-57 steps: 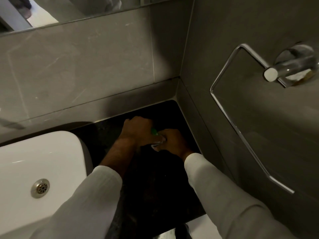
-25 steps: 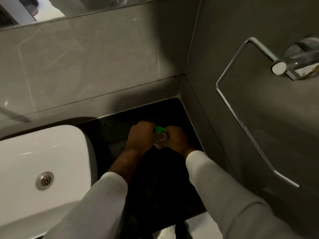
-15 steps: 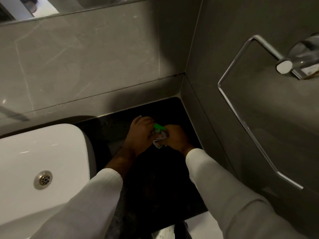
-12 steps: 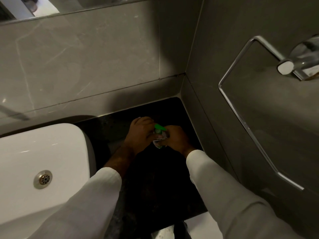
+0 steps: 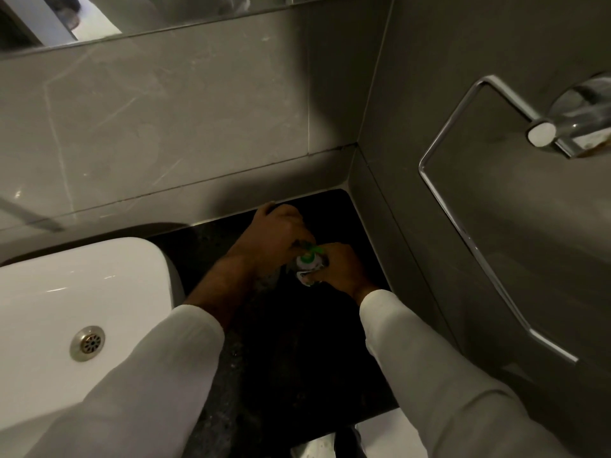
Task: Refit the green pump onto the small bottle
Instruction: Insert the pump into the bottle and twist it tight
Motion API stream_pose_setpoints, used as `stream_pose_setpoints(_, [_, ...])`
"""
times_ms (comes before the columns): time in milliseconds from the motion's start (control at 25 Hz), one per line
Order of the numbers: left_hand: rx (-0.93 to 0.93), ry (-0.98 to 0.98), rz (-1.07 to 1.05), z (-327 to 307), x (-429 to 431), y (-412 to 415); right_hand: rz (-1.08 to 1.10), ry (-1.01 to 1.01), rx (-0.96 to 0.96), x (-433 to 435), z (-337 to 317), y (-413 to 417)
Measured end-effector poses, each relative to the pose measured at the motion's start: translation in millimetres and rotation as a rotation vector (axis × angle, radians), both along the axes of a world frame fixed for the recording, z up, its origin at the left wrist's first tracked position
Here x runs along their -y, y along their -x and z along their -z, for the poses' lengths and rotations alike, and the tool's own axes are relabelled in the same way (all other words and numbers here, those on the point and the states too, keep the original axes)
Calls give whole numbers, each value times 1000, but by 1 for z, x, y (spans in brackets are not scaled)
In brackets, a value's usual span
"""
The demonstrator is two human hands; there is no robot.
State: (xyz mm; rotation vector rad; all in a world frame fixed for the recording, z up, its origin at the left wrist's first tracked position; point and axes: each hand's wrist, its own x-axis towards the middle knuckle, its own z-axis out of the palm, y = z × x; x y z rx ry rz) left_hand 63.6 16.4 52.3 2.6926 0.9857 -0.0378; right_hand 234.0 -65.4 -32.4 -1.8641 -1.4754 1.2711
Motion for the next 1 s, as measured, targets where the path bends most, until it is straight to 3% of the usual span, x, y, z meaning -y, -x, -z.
stream_pose_setpoints(200, [-105,-140,188,-18,4,-4,-35,-107,158,-2,5,0])
stream_pose_setpoints(480, [-115,-201,250,-17,6,-2,-17,-82,242,-1,16,-1])
stream_pose_setpoints(1000, [-24,-139,289,-15,20,1,-34,-90,252,10,17,1])
